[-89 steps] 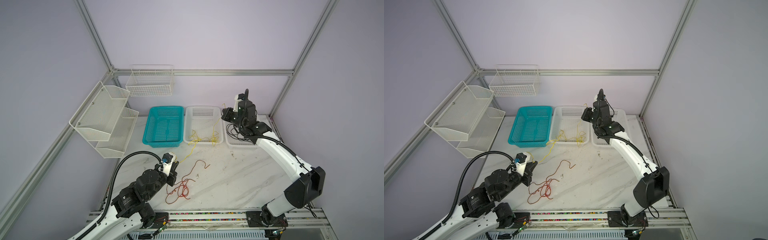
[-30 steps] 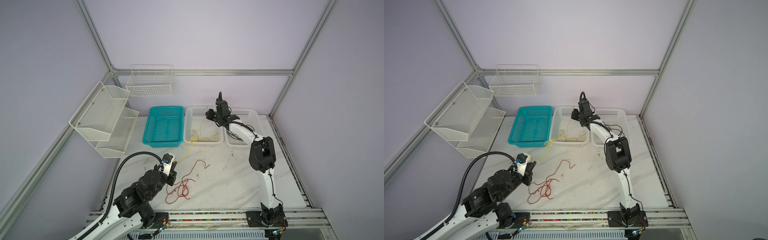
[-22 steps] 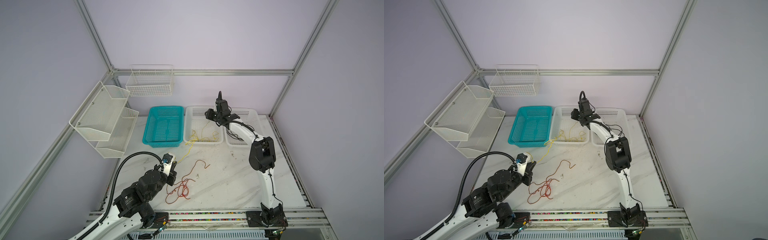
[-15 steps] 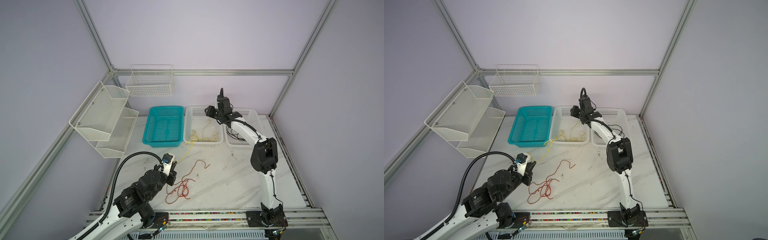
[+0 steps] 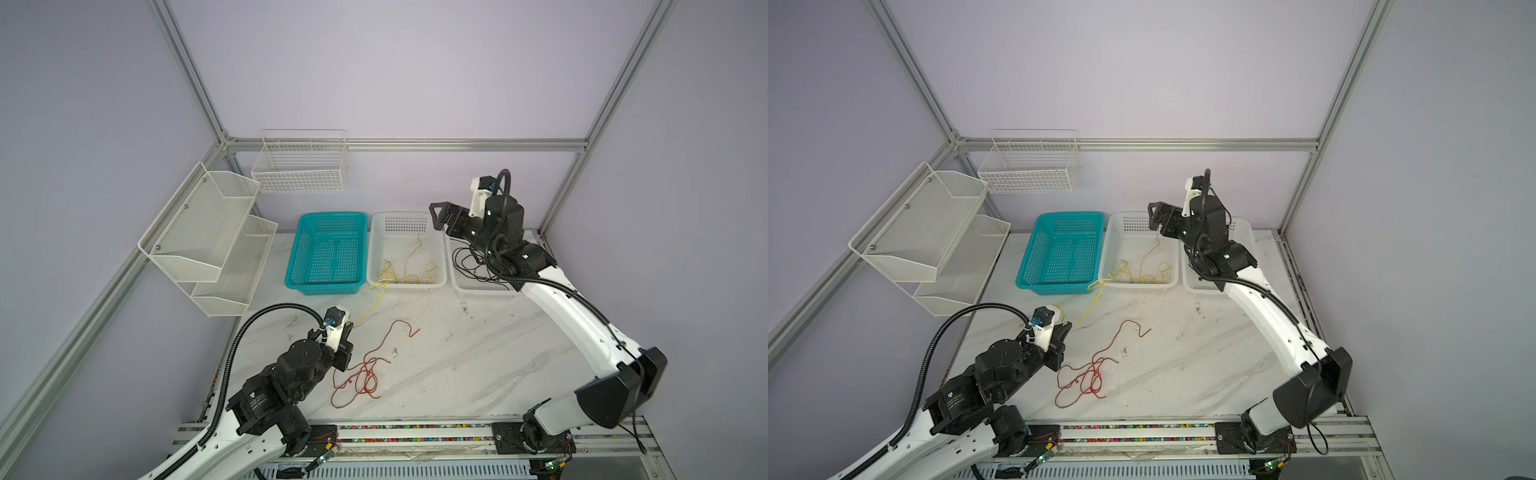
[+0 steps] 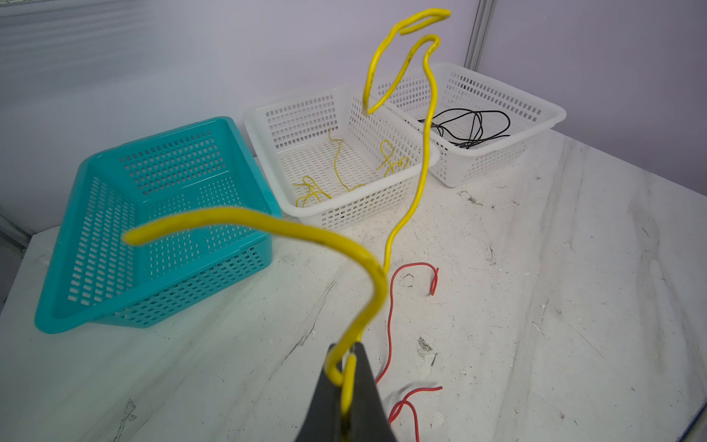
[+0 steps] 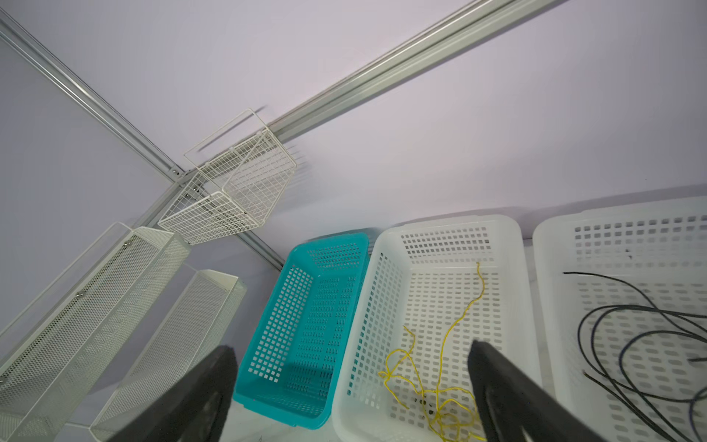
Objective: Untangle the cables
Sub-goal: 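Withdraw the right gripper toward the robot, away from the baskets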
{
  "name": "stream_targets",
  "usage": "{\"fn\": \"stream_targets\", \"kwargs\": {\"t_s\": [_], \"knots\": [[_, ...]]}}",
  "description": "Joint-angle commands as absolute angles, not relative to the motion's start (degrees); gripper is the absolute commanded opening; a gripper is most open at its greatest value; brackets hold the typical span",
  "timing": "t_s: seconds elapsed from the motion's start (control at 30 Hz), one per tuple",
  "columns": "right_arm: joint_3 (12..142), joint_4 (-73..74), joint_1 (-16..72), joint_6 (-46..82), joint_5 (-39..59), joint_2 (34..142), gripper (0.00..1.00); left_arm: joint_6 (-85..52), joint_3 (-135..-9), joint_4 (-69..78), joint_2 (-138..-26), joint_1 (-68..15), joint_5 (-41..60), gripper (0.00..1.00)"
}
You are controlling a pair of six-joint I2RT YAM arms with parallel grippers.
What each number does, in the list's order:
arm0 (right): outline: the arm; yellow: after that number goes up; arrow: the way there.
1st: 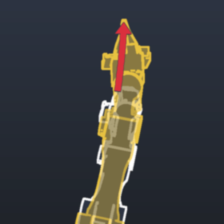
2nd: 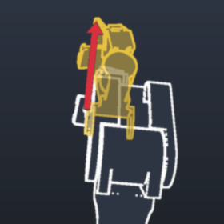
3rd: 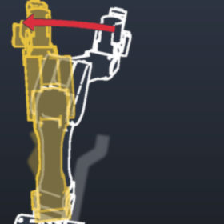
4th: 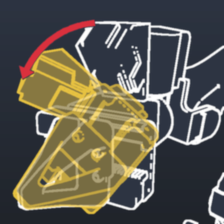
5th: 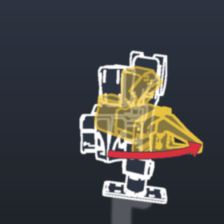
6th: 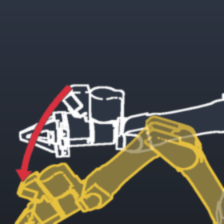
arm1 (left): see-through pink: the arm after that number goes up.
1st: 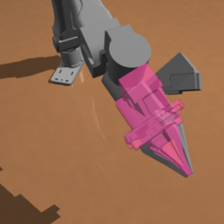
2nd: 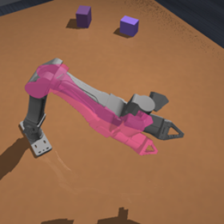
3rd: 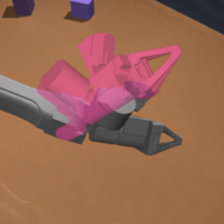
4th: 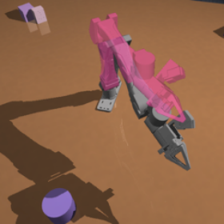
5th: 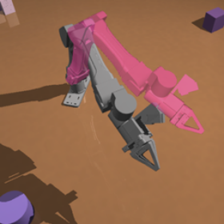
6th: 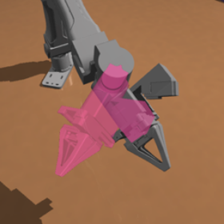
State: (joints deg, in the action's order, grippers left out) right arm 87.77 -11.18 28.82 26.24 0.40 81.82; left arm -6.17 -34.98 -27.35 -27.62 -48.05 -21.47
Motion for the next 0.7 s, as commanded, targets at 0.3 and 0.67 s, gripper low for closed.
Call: {"fn": "stream_targets", "kwargs": {"t_s": [0.3, 0.67], "knots": [[64.27, -23.19, 28.66, 19.08, -12.05, 46.37, 0.97, -6.63, -33.40, -25.22, -29.72, -47.81, -21.75, 0.00], [48.45, -26.43, 28.70, 20.18, -16.86, 28.67, 0.97, -9.84, -36.14, -24.25, -35.60, -47.81, -19.90, 0.00]]}}
